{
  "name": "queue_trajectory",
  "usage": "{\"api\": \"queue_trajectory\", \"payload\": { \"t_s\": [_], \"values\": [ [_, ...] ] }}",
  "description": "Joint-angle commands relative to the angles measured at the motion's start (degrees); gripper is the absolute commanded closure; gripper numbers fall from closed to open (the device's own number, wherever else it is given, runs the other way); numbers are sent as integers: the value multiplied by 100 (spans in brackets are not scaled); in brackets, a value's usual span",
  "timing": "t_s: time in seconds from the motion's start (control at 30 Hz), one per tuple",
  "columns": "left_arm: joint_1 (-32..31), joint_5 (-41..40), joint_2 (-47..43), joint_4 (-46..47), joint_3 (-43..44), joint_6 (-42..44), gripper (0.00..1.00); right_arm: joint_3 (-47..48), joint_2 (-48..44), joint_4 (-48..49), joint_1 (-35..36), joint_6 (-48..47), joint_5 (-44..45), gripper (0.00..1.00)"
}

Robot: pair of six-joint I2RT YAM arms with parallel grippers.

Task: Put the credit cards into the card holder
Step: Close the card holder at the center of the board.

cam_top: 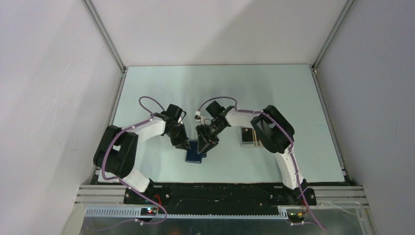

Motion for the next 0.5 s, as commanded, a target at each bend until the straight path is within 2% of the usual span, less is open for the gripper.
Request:
{"api": "queue_trajectory", "payload": {
  "t_s": [0.0,0.27,0.47],
  "values": [
    [-101,-424,301,97,-116,20,77,153,24,-312,60,-289,-492,48],
    [-101,-468,305,98,-125,-117,79,42,-248,-681,-221,-751,-1119,50],
    [-115,-485,283,97,-143,-148,79,-29,-324,-1231,-571,-1155,-796,59]
  ]
}}
